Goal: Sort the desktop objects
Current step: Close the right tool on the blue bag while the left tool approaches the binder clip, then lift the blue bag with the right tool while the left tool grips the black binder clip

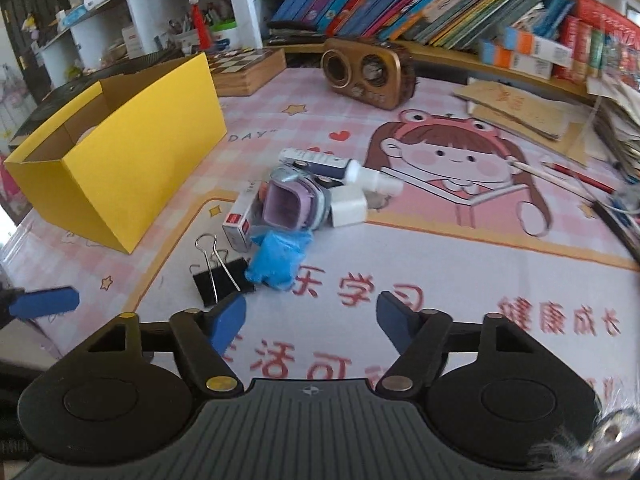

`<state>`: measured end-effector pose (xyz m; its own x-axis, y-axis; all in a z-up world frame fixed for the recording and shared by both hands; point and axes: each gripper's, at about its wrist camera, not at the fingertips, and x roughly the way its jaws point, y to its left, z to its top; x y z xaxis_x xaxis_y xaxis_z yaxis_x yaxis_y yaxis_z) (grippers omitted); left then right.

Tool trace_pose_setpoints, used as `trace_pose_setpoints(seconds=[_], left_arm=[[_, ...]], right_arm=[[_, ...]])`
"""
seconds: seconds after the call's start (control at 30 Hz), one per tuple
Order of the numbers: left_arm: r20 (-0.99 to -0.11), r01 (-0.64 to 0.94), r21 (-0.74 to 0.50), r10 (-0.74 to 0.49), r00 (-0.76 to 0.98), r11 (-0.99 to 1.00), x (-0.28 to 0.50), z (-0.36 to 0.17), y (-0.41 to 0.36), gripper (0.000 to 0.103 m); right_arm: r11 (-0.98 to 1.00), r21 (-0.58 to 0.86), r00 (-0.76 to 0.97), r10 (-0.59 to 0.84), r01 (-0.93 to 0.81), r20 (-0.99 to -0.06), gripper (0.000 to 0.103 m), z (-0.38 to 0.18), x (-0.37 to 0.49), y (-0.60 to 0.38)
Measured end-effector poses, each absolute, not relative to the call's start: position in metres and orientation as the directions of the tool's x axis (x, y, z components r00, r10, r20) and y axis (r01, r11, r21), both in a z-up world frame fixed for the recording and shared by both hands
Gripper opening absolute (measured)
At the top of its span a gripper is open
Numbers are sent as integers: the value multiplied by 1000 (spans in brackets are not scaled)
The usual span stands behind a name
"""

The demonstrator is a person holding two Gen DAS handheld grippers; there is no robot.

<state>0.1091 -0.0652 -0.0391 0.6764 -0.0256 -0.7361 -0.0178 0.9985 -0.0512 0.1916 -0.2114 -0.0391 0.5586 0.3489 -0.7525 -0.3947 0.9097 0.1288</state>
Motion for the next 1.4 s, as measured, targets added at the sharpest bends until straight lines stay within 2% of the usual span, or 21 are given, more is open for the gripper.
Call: trace_pose_setpoints(seconds=[0.33,0.5,0.63,0.77,1.13,1.23,1.33,1.4], left_arm=[[-739,-25,2,19,673,1000,120,-44,-83,85],[-741,-41,-2,26,671,999,127,-47,-86,79],[-742,-56,-17,25,670,998,138,-50,-86,68],[-741,-80,-52,16,672,995,152,-55,-82,50],[-730,-129,-154,-25,683,980,192,-64,-72,30],[-722,-115,-176,-49,690,978,197,-64,-73,12],[-712,-92,-171,-58,700,981,194,-60,-78,9],[-702,-87,-185,-70,709,979,189,-57,-80,0]], right_arm=[[864,182,476,422,-470,-771,51,-58,233,-188],[843,219,437,456,-492,-775,31,-61,242,-192],[842,227,444,464,-488,-767,27,-56,243,-207],[850,192,483,449,-491,-752,27,-47,238,-228],[843,189,472,452,-504,-757,27,-41,221,-254],[840,188,474,456,-509,-753,27,-40,220,-254],[837,196,468,462,-511,-754,27,-40,219,-254],[835,201,465,467,-512,-752,27,-40,219,-254]])
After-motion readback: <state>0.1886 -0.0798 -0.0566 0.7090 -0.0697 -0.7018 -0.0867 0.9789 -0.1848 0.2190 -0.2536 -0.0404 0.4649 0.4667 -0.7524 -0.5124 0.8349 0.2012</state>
